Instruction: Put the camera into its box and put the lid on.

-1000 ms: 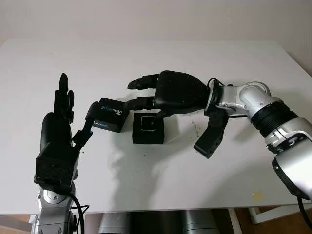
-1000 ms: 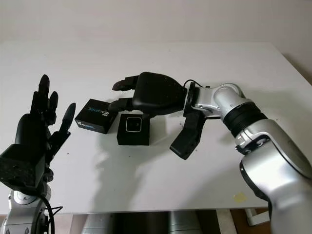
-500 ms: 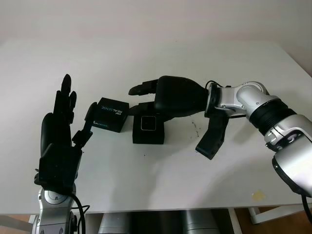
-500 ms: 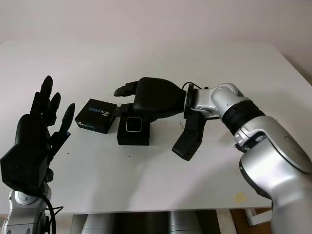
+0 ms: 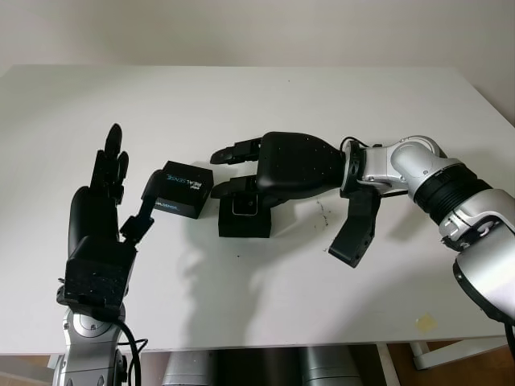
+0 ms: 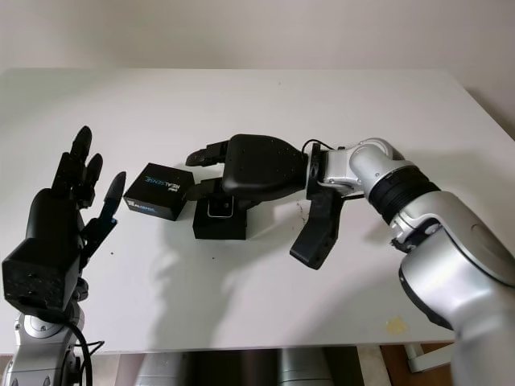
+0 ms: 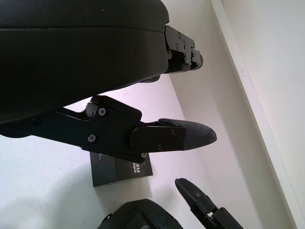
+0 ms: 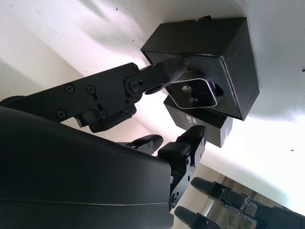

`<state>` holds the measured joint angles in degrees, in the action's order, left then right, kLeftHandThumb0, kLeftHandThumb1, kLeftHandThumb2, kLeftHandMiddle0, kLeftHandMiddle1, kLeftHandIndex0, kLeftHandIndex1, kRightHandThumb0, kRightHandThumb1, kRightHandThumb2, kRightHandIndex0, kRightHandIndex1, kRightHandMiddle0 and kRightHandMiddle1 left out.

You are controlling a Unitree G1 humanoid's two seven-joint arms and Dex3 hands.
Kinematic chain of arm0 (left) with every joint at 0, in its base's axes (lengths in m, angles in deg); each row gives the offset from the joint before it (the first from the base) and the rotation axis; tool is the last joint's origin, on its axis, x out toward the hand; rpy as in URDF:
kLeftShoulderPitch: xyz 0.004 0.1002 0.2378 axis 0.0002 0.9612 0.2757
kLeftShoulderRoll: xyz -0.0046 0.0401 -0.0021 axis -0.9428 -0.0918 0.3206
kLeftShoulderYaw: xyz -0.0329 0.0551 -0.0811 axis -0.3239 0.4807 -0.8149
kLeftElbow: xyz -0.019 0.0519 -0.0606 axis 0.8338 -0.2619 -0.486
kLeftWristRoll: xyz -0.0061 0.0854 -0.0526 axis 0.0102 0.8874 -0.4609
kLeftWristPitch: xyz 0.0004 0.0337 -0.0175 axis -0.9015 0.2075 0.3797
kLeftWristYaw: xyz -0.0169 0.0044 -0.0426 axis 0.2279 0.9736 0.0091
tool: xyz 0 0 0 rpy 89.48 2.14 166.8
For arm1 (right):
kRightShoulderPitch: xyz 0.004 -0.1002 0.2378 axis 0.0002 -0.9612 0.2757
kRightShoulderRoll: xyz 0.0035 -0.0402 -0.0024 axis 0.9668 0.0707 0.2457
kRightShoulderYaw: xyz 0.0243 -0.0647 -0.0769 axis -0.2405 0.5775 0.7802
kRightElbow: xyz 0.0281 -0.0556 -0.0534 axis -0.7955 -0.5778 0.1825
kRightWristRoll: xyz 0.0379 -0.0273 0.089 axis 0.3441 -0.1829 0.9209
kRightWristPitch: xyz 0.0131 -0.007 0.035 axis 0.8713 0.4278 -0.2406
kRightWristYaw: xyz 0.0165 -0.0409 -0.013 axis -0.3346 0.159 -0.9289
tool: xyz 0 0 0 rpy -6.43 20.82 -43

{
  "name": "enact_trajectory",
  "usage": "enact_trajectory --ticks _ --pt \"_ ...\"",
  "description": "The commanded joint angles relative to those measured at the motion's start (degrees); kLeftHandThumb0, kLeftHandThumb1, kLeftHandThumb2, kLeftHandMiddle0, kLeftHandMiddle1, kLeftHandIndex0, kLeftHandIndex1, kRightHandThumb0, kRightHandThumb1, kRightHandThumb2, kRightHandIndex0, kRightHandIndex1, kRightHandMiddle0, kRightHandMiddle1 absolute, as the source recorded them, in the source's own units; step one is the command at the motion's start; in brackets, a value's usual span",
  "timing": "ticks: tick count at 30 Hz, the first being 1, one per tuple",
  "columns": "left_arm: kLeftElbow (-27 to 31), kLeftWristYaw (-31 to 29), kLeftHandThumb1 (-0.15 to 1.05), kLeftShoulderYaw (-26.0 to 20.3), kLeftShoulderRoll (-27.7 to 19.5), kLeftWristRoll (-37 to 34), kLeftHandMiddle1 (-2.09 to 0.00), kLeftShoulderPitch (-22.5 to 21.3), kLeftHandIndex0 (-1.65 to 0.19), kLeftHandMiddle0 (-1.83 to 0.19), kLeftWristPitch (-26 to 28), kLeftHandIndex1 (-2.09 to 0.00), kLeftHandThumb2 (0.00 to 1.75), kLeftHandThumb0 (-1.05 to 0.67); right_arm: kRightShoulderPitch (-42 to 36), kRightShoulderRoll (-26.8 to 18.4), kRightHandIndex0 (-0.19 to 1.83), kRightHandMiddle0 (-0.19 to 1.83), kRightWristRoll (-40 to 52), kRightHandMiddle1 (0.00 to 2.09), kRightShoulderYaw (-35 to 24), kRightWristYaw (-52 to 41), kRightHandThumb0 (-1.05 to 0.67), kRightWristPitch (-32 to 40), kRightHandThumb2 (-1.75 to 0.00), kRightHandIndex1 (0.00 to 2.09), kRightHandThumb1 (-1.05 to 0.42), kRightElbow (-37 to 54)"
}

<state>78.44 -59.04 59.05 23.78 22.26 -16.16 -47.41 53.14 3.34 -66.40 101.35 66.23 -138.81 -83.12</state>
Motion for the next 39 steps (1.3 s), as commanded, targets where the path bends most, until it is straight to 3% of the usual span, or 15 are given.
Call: enact_trajectory --ticks 1,12,16,25,34,39 --pt "0.95 0.01 1.05 -0.06 0.11 -0.09 -0.09 0.23 -0.11 -0.2 0.05 -0.11 0.37 -0.58 0.3 -0.37 0.44 0.51 -0.32 0.22 0.77 1.06 -0.42 -0.13 -0.06 0.09 -0.96 -0.61" --pt "1.23 -0.19 1.05 -0.1 0.01 0.01 -0.08 0.56 -0.11 -0.19 0.16 -0.1 0.38 -0.57 -0.21 2.26 0.45 0.59 -3.54 0.37 5.66 7.8 -0.43 2.5 -0.06 0.17 -0.97 -5.5" --pt "1.39 -0.22 1.05 -0.1 -0.01 -0.02 -0.08 0.73 -0.11 -0.19 0.2 -0.1 0.38 -0.57 -0.09 3.72 0.13 0.41 -5.12 0.94 8.1 10.62 -0.43 4.63 -0.05 0.84 -0.97 -7.93" --pt "1.71 -0.21 1.05 -0.04 0.41 -0.41 -0.08 0.67 -0.11 -0.19 0.59 -0.09 0.37 -0.57 1.58 7.16 -0.05 0.41 -8.41 1.31 13.57 15.15 -0.41 9.39 -0.05 1.24 -0.94 -13.71" --pt "1.25 -0.27 1.05 0.21 -0.07 0.14 -0.07 0.34 -0.12 -0.2 0.55 -0.09 0.38 -0.57 3.72 7.36 -0.13 0.36 -7.37 1.36 14.59 17.77 -0.45 10.49 -0.05 1.24 -0.95 -16.03" --pt "0.61 -0.55 1.05 -0.02 -0.43 -0.03 -0.07 -0.01 -0.12 -0.2 0.17 -0.09 0.38 -0.59 5.14 7.01 -0.03 0.35 -4.89 1.36 13.06 18.89 -0.46 9.65 -0.06 1.06 -0.96 -16.74"
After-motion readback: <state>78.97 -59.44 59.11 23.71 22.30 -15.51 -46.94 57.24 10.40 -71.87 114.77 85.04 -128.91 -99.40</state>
